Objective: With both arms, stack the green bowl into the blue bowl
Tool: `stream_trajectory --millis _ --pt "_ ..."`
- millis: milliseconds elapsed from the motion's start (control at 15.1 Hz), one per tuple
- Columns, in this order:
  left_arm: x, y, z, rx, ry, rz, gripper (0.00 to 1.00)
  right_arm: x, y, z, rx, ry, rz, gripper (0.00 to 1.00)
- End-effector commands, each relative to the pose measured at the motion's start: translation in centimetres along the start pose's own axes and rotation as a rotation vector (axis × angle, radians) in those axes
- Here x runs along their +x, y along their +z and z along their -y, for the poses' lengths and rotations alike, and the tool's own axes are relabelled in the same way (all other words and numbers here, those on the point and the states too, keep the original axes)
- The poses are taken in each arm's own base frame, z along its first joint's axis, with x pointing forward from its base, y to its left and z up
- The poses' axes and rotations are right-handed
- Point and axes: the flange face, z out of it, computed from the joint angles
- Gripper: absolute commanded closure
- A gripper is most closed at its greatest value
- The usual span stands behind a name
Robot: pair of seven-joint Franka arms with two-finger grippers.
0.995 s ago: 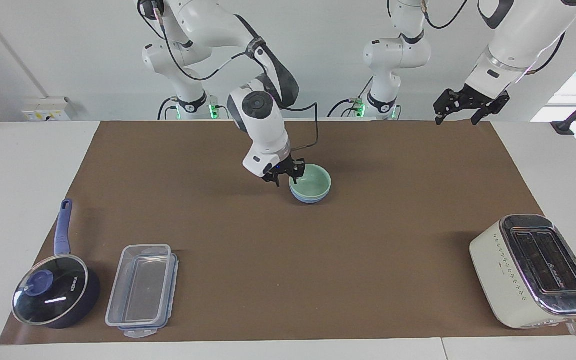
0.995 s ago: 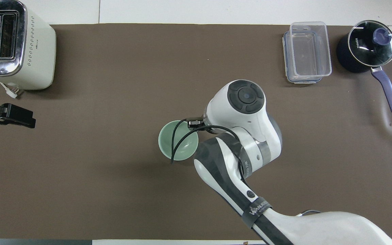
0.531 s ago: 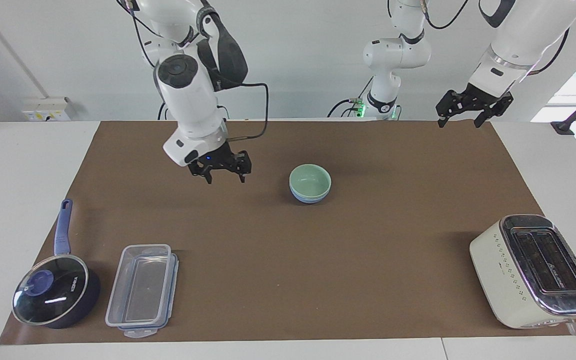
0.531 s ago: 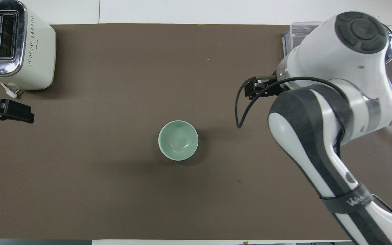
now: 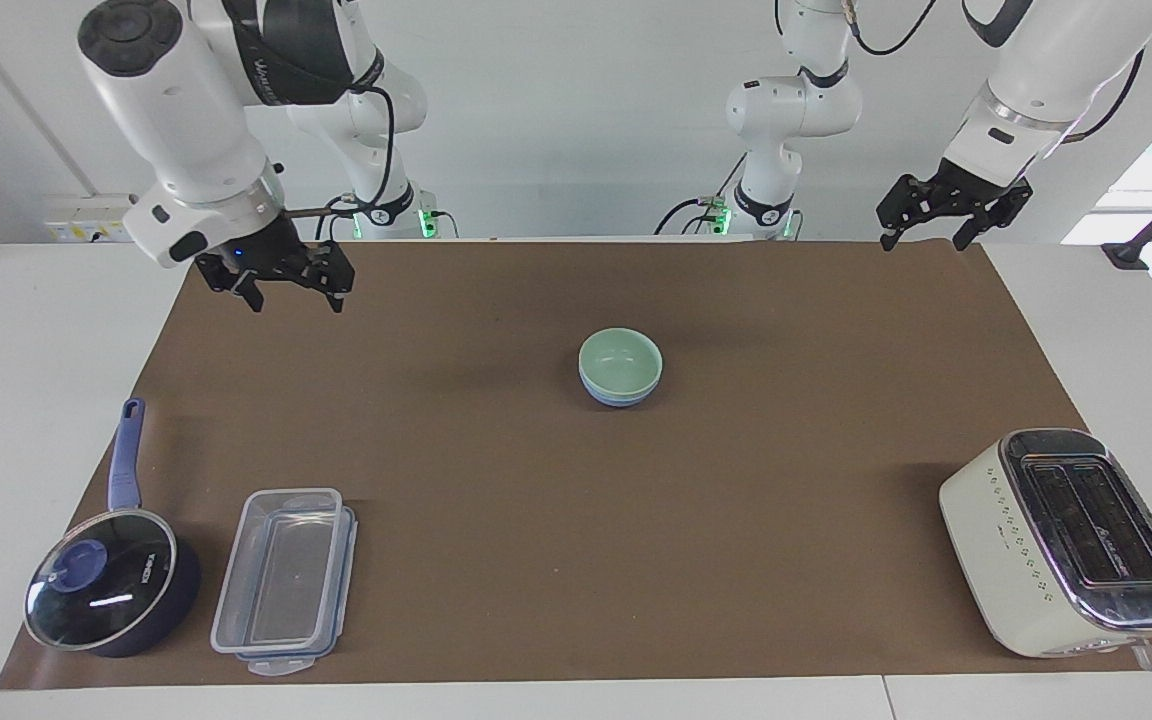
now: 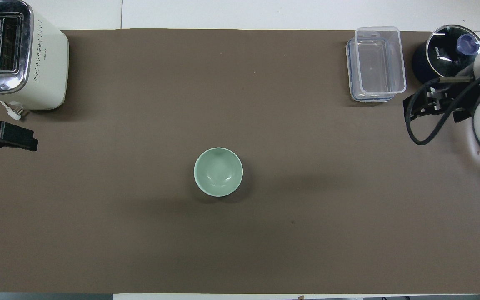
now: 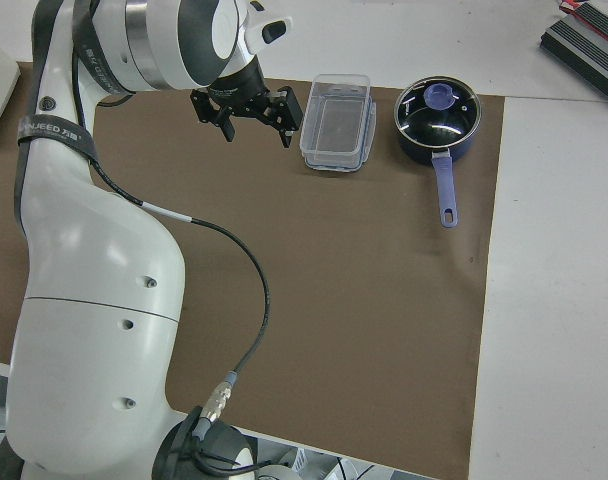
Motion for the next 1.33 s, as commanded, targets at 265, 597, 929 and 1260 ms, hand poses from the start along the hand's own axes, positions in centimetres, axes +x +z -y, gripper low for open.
stream_trajectory --millis 265,597,929,1260 --pt "-0.6 -0.1 0.5 0.013 0.005 -0.004 0.0 -3.1 0.2 -1.2 -0.046 -0.001 0.018 0.0" --pt "-0.8 0.0 0.5 0.013 0.002 -0.004 0.0 -3.3 0.8 -1.4 -0.05 0.001 0.038 0.0" --pt "-0.8 0.0 0.4 0.014 -0.001 -0.005 0.0 -3.2 0.8 -2.5 -0.032 0.023 0.03 0.0" --pt "-0.8 0.0 0.4 0.012 -0.002 -0.005 0.0 -2.8 0.9 -3.5 -0.029 0.041 0.008 0.0"
